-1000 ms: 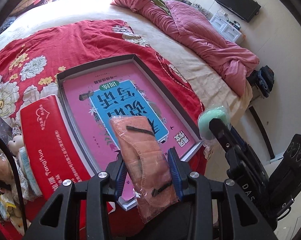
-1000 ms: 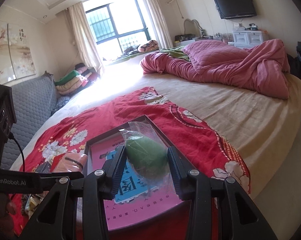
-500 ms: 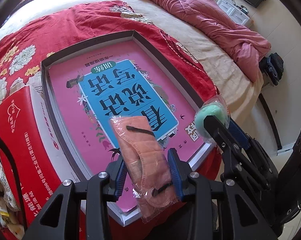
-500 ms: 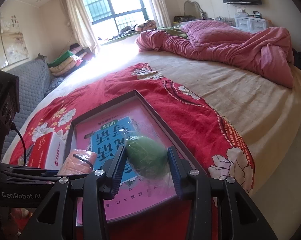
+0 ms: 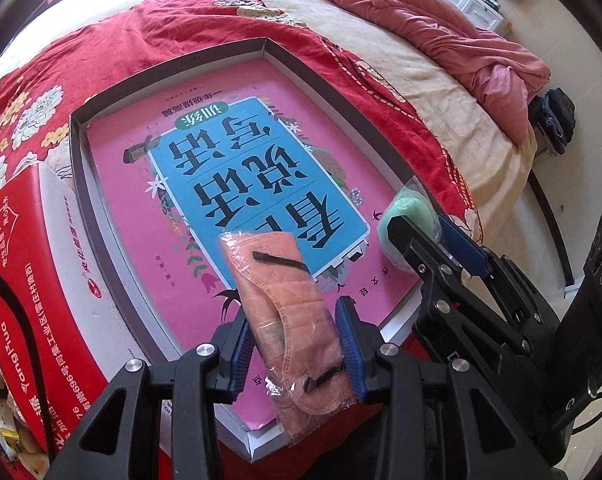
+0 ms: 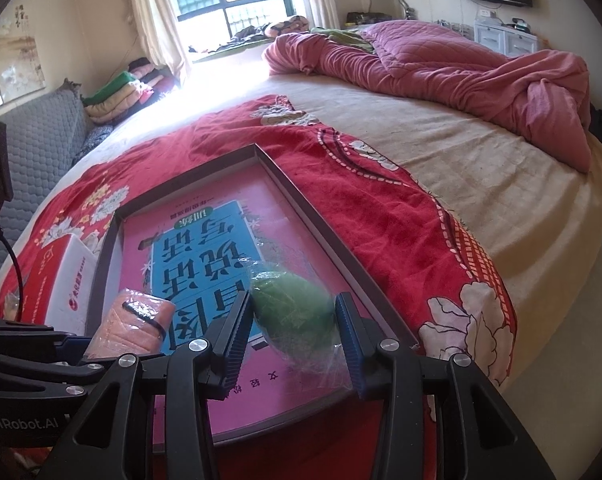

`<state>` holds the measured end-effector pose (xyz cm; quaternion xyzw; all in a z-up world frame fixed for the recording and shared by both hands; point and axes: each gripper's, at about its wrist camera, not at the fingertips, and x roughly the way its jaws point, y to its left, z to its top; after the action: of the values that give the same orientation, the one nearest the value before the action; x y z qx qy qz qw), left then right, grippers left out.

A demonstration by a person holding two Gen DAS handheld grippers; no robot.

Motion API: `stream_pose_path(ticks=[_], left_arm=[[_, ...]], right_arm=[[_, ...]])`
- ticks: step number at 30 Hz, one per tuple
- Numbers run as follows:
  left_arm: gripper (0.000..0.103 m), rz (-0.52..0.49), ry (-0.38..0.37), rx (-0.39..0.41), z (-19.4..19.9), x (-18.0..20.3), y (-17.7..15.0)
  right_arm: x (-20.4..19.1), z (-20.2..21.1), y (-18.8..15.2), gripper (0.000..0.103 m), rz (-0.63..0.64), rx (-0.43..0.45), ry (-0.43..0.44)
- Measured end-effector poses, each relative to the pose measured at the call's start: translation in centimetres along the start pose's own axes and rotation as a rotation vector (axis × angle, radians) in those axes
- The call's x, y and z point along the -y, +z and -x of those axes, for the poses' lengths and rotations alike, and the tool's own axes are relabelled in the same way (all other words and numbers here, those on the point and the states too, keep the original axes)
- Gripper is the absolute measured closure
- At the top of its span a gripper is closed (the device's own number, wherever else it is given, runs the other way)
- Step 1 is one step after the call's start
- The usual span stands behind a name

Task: Organize soft objects
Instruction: 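Carry the pink packet with the left tool while the right tool carries the soap bag toward the pink tray, then release the pink packet into the tray with the left tool while the right tool releases the soap bag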

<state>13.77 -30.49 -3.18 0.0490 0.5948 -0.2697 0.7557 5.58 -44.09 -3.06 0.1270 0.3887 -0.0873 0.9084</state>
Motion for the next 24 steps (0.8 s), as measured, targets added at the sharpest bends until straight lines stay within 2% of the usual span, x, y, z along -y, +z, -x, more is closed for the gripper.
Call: stream_pose_path(ticks=[6, 9, 16, 24], left_arm=[[0.063, -0.018, 0.018, -0.002, -0.3, 0.3, -0.1], [0.063, -0.033, 0.044, -0.002, -0.5, 0.6, -0.2], [0.062, -0.07, 0.12, 0.001, -1.0, 1.2, -0.5], [0.055, -0.113, 0.19, 0.013, -1.3, 2.1, -0.9]], right_arm=[[0.8, -0.1, 0.0, 0.056, -0.052, 0.009, 0.018], [1.1, 0.1, 0.0, 0.051, -0.073, 0.021, 0.034], [1.5, 1.0, 0.1, 0.046, -0.09, 0.057, 0.036], [2.4, 2.5, 0.2, 0.045, -0.121, 0.121, 0.018]])
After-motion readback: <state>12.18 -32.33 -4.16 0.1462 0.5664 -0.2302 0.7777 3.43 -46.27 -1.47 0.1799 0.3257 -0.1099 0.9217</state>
